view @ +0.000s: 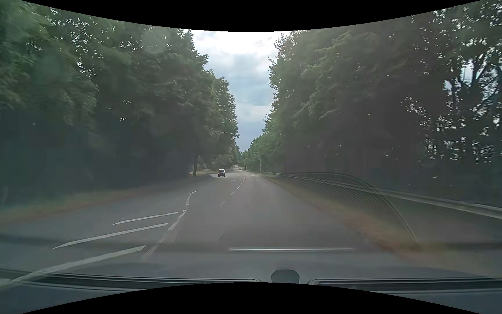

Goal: Follow the waypoints while adhering to traffic rules and regulations

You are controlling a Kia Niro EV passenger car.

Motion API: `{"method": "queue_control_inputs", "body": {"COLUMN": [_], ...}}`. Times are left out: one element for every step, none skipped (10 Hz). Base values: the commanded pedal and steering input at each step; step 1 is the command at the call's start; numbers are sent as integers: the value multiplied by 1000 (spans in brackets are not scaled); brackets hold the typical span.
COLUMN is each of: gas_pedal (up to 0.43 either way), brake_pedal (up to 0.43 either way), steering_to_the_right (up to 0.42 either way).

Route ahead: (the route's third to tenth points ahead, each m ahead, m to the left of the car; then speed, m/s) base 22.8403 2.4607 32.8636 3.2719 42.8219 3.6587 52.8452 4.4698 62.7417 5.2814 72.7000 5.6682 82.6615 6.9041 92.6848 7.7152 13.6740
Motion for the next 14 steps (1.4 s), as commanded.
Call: {"method": "queue_control_inputs", "body": {"gas_pedal": [79,79,79,79,79,87,87,87,87,98,98,98,110,110], "brake_pedal": [0,0,0,0,0,0,0,0,0,0,0,0,0,0], "steering_to_the_right": [-11,-11,-11,-11,-9,-6,-6,-6,-6,-6,-6,-6,-6,-6]}}
